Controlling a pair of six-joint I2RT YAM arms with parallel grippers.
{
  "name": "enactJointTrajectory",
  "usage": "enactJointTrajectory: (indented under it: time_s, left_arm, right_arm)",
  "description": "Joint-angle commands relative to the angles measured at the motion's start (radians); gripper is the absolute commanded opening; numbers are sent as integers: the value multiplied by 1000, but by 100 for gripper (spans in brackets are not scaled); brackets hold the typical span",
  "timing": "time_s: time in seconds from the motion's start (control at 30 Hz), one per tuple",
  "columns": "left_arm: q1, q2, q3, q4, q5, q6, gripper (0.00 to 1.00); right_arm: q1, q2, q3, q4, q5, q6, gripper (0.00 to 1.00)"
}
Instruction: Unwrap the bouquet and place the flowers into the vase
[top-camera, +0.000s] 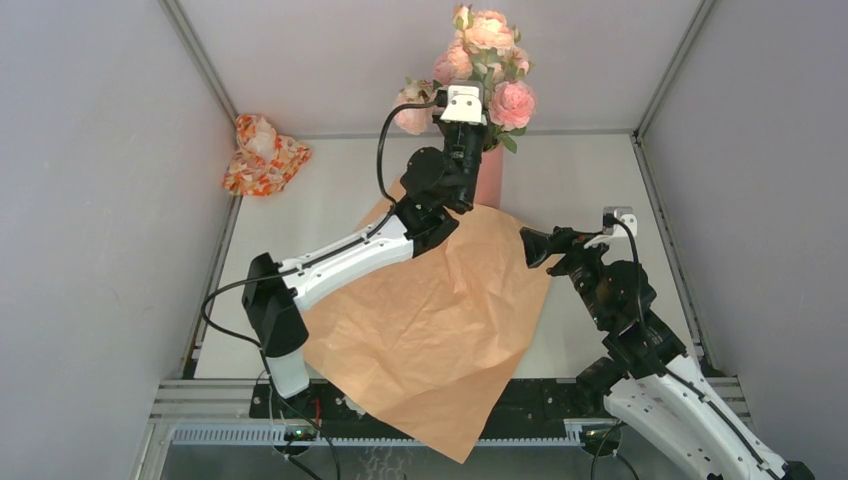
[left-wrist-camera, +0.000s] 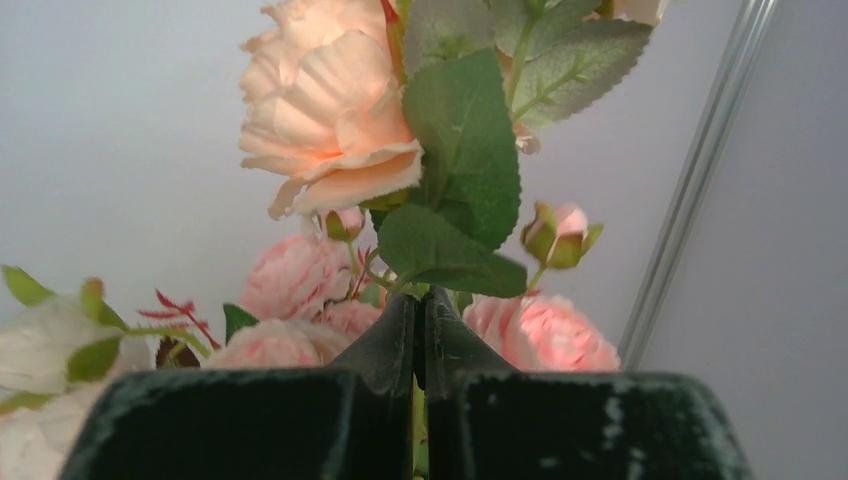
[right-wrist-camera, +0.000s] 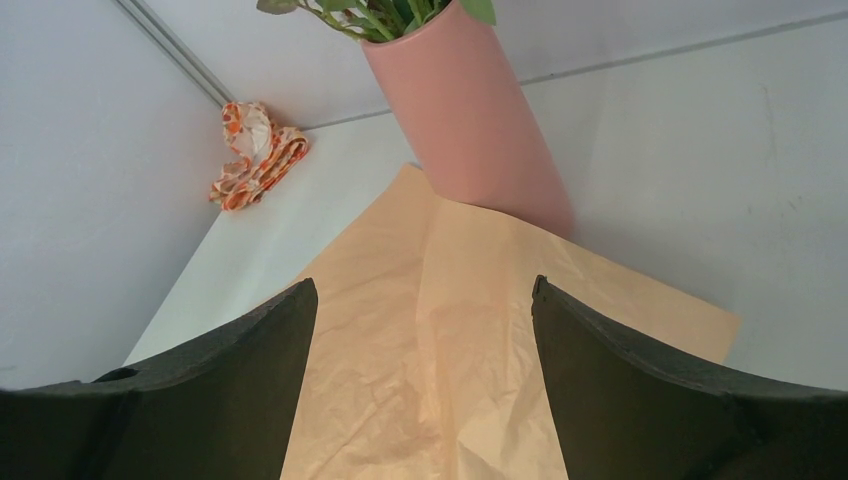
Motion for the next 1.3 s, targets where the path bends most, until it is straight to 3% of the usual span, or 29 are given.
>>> enactJointTrajectory:
  time_s: [0.0, 0.27, 0.53, 0.97, 1.27]
  left_arm:
    - [7, -25, -53, -33, -50, -100, 3]
    - [12, -37, -114, -82, -93, -177, 8]
    - [26, 6, -78, -180, -100, -249, 16]
    - [41, 50, -47, -369, -87, -415, 48]
    - [40, -12, -85, -441, -96, -466, 79]
  right_arm:
    - [-9, -18, 0, 33, -6, 18, 87]
    - [-10, -42, -10, 18, -7, 30, 87]
    - [-10, -64, -10, 5, -11, 41, 87]
    - [-10, -73, -10, -3, -13, 54, 88]
    - [-9, -84, -9, -4, -20, 60, 92]
